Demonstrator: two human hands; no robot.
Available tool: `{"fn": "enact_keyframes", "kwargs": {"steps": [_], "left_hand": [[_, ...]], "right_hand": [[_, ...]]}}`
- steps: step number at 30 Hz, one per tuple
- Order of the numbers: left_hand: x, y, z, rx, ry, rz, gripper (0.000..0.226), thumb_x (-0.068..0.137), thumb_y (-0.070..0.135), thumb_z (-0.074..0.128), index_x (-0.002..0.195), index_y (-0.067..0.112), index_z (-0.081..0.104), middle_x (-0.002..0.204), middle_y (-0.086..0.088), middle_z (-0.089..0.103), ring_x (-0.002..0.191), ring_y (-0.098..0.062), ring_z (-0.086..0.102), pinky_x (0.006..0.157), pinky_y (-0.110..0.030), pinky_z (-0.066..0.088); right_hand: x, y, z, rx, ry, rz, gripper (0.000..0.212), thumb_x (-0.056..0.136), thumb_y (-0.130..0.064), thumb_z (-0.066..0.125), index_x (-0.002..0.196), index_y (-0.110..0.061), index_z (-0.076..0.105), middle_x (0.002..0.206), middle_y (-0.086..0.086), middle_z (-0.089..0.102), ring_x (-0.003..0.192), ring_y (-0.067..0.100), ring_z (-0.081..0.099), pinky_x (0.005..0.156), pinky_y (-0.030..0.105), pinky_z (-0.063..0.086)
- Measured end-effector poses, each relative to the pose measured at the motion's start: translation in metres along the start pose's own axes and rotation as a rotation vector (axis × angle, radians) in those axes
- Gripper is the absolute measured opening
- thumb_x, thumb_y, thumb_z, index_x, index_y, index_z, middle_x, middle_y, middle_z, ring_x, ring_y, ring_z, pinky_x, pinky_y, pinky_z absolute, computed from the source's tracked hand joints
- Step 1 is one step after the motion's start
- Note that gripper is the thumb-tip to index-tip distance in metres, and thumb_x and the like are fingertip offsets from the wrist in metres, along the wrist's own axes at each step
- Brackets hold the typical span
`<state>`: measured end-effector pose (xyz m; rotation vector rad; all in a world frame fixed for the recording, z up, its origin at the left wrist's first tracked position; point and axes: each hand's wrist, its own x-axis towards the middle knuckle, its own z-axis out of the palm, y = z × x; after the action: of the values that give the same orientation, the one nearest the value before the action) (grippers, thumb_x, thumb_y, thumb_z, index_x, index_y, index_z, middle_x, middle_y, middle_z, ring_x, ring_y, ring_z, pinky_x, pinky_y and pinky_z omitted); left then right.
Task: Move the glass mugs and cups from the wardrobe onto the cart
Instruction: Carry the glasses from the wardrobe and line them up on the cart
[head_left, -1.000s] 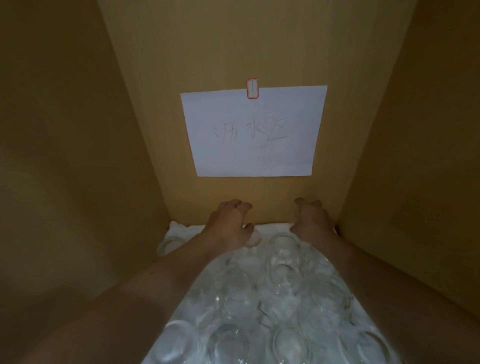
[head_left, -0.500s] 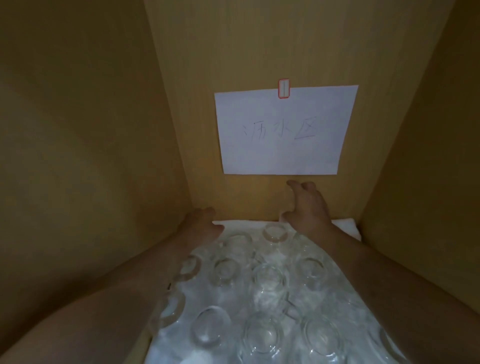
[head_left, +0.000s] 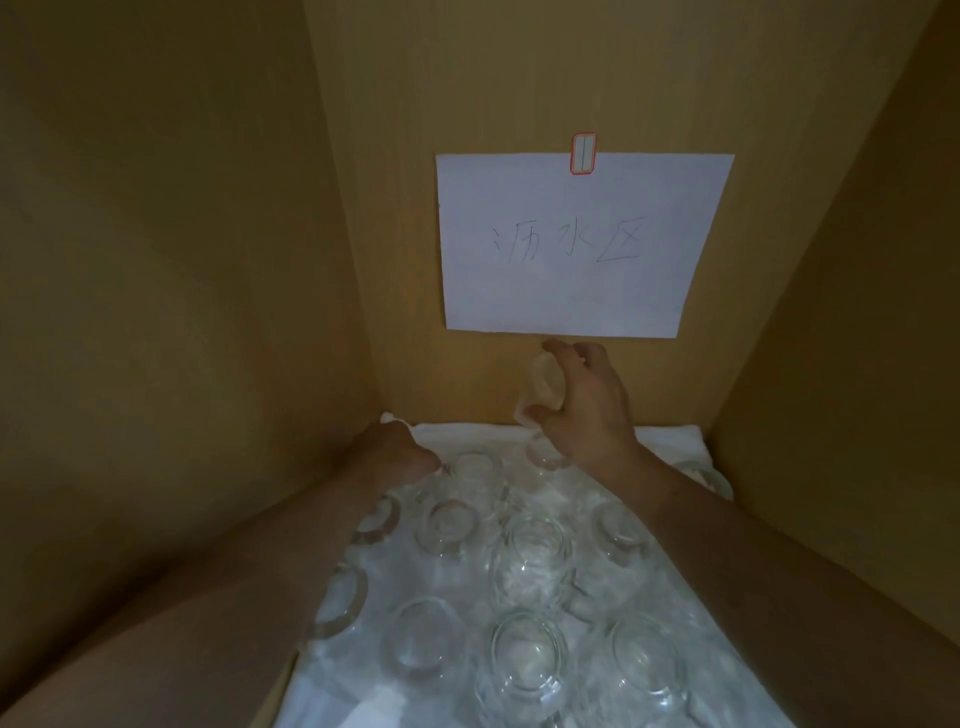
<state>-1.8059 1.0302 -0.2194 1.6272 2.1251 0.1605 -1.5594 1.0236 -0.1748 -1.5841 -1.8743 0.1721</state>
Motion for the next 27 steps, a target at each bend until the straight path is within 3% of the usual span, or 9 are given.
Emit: {"fn": "enact_keyframes", "kwargs": {"steps": [3, 7, 10, 12, 15, 18, 21, 24, 27], "left_hand": [[-0.010, -0.001, -0.005, -0.042, 0.067, 0.032, 0.066, 0.066, 0.051, 0.079, 0.121, 0.016, 0.068, 0.111, -0.002, 0.068, 0.093, -0.020, 0.067, 0.068, -0.026, 0.052], [-0.029, 0.014, -0.029, -0.038, 0.193, 0.032, 0.040, 0.072, 0.047, 0.079, 0.097, 0.016, 0.070, 0.096, -0.001, 0.070, 0.085, -0.020, 0.066, 0.071, -0.031, 0.056], [-0.047, 0.032, -0.059, 0.014, 0.360, 0.028, 0.042, 0.073, 0.049, 0.076, 0.100, 0.018, 0.071, 0.099, -0.003, 0.070, 0.091, -0.024, 0.066, 0.067, -0.028, 0.052], [-0.056, 0.043, -0.080, -0.087, 0.448, 0.015, 0.042, 0.073, 0.046, 0.075, 0.102, 0.017, 0.071, 0.099, -0.004, 0.071, 0.091, -0.026, 0.067, 0.068, -0.028, 0.054], [-0.067, 0.057, -0.104, -0.332, 0.541, -0.014, 0.044, 0.073, 0.044, 0.080, 0.105, 0.016, 0.071, 0.103, -0.006, 0.072, 0.095, -0.026, 0.068, 0.073, -0.030, 0.054], [-0.076, 0.064, -0.115, -0.816, 0.534, 0.073, 0.055, 0.072, 0.027, 0.088, 0.119, 0.012, 0.065, 0.112, -0.009, 0.070, 0.105, -0.030, 0.067, 0.094, -0.044, 0.055], [-0.089, 0.073, -0.115, -1.096, 0.534, 0.094, 0.053, 0.071, 0.018, 0.090, 0.115, 0.012, 0.061, 0.112, -0.009, 0.069, 0.102, -0.029, 0.068, 0.093, -0.047, 0.057], [-0.101, 0.085, -0.113, -1.457, 0.472, 0.049, 0.047, 0.068, 0.010, 0.090, 0.101, 0.015, 0.057, 0.105, -0.009, 0.065, 0.090, -0.027, 0.065, 0.080, -0.054, 0.058], [-0.112, 0.091, -0.117, -1.626, 0.288, 0.052, 0.056, 0.075, 0.011, 0.085, 0.124, 0.006, 0.060, 0.117, -0.013, 0.064, 0.102, -0.032, 0.065, 0.085, -0.055, 0.056]], "right_hand": [[-0.001, 0.001, -0.002, 0.011, 0.015, 0.003, 0.079, 0.073, -0.030, 0.086, 0.142, -0.028, 0.050, 0.140, 0.009, 0.043, 0.120, 0.030, 0.053, 0.096, 0.034, 0.046], [0.000, -0.001, -0.011, 0.046, 0.033, 0.023, 0.082, 0.075, -0.030, 0.085, 0.146, -0.030, 0.045, 0.142, 0.009, 0.039, 0.123, 0.030, 0.050, 0.100, 0.033, 0.043], [0.003, -0.006, -0.019, 0.111, 0.086, 0.052, 0.086, 0.078, -0.031, 0.084, 0.151, -0.028, 0.038, 0.142, 0.010, 0.033, 0.125, 0.029, 0.046, 0.102, 0.033, 0.042], [0.006, -0.009, -0.026, 0.154, 0.153, 0.077, 0.085, 0.079, -0.033, 0.084, 0.150, -0.023, 0.039, 0.140, 0.010, 0.030, 0.124, 0.029, 0.044, 0.102, 0.029, 0.038], [0.009, -0.014, -0.036, 0.242, 0.242, 0.115, 0.081, 0.077, -0.038, 0.085, 0.144, -0.020, 0.045, 0.137, 0.010, 0.030, 0.122, 0.027, 0.044, 0.099, 0.024, 0.035], [0.012, -0.019, -0.045, 0.293, 0.323, 0.089, 0.081, 0.071, -0.037, 0.089, 0.137, -0.017, 0.048, 0.134, 0.012, 0.034, 0.119, 0.027, 0.045, 0.098, 0.027, 0.040], [0.011, -0.024, -0.050, 0.388, 0.405, 0.060, 0.081, 0.066, -0.032, 0.092, 0.130, -0.014, 0.046, 0.130, 0.010, 0.037, 0.114, 0.024, 0.047, 0.094, 0.032, 0.045], [0.008, -0.027, -0.053, 0.485, 0.434, 0.068, 0.079, 0.066, -0.028, 0.092, 0.125, -0.014, 0.041, 0.122, 0.001, 0.038, 0.107, 0.023, 0.052, 0.084, 0.029, 0.044], [0.003, -0.029, -0.060, 0.520, 0.413, 0.088, 0.077, 0.067, -0.028, 0.091, 0.122, -0.016, 0.039, 0.119, 0.003, 0.044, 0.103, 0.024, 0.053, 0.080, 0.028, 0.043]]}}
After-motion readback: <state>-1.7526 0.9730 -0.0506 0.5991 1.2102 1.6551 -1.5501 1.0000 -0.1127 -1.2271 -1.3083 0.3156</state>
